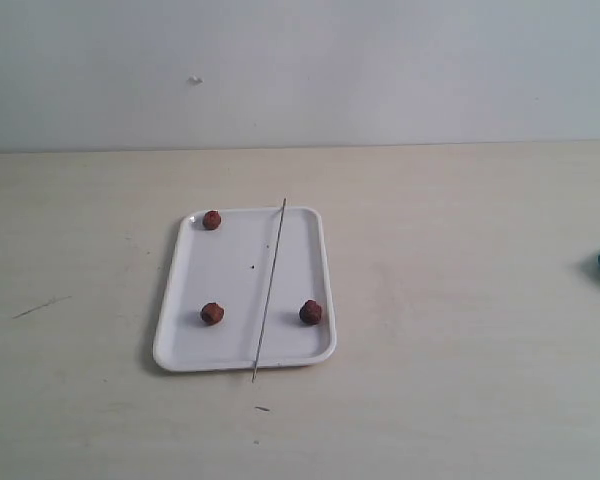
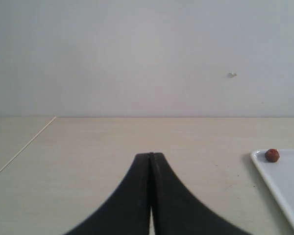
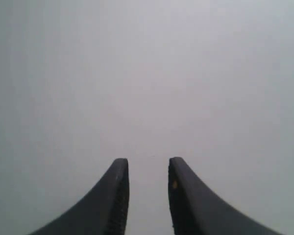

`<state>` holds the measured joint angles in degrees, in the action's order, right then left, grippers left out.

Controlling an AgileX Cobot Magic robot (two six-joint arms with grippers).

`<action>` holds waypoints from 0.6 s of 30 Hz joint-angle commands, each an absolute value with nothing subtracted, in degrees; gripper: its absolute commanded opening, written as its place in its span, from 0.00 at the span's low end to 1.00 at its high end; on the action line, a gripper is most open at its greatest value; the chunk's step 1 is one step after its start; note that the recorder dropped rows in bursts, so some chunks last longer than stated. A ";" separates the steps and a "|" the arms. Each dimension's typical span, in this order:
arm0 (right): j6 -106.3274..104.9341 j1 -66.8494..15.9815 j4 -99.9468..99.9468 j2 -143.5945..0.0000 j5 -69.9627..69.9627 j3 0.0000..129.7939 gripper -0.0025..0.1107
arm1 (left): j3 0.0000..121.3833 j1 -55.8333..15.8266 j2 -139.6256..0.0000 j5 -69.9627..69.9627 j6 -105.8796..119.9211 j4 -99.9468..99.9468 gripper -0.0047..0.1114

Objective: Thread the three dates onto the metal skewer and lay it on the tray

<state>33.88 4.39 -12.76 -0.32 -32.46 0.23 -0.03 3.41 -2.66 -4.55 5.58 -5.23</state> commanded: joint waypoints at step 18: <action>44.13 4.64 18.75 -56.99 2.27 39.59 0.27 | 0.00 3.53 -2.42 -4.57 5.84 -5.56 0.04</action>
